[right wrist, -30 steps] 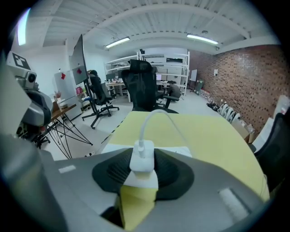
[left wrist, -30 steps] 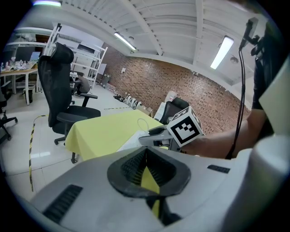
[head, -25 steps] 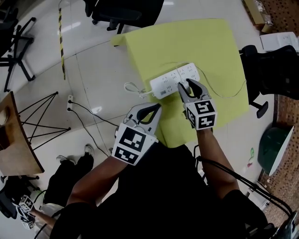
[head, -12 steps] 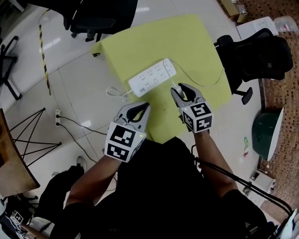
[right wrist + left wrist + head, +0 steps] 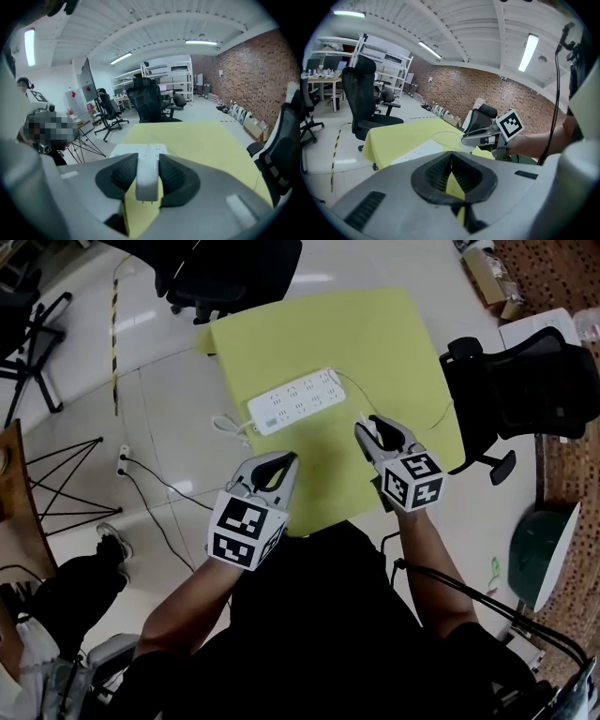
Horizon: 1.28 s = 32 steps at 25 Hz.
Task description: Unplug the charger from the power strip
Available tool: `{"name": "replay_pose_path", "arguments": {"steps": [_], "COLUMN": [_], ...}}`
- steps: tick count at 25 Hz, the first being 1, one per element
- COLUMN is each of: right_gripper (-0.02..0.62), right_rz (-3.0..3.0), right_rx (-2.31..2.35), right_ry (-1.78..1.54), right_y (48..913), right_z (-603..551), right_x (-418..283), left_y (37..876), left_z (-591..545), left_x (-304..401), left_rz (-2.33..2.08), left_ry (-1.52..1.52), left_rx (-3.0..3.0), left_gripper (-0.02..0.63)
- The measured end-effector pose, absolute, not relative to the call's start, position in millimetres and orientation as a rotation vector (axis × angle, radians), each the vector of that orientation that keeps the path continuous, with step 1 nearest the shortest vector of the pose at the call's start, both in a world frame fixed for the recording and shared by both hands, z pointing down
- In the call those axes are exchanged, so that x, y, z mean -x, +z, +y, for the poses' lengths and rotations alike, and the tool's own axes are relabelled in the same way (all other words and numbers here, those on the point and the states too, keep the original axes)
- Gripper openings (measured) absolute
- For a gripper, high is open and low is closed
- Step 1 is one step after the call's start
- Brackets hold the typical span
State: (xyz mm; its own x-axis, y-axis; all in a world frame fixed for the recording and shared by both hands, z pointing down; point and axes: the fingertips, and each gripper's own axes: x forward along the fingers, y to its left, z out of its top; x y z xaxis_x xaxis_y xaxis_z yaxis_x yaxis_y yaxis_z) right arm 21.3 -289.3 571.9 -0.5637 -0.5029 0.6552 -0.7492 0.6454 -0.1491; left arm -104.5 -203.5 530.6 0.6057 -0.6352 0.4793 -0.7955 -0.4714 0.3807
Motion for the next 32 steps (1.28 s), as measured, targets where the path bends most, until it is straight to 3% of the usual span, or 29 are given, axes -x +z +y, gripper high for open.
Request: {"name": "replay_pose_path", "arguments": {"steps": [20, 27, 32], "right_gripper": [0.137, 0.138, 0.153], "right_rz": [-2.367, -2.348, -2.322], "right_rx": [-1.014, -0.991, -0.986], "right_ry": [1.269, 1.263, 1.015], "right_y": [659.9, 678.3, 676.2], "right_z": [-445.0, -460.9, -469.8], "right_x": [-194.7, -202.2, -206.5], "left_y": [501.7, 486.0, 481.6], "left_z": [-217.3, -214.5, -205.9], "left_x": [-27.9, -35.4, -20.8], "left_rz": [-1.502, -1.536, -1.601], "left_ry": [0.408, 0.450, 0.445], "left_rx": [-2.036, -2.003, -1.949], "left_gripper": [0.006, 0.006, 0.006]}}
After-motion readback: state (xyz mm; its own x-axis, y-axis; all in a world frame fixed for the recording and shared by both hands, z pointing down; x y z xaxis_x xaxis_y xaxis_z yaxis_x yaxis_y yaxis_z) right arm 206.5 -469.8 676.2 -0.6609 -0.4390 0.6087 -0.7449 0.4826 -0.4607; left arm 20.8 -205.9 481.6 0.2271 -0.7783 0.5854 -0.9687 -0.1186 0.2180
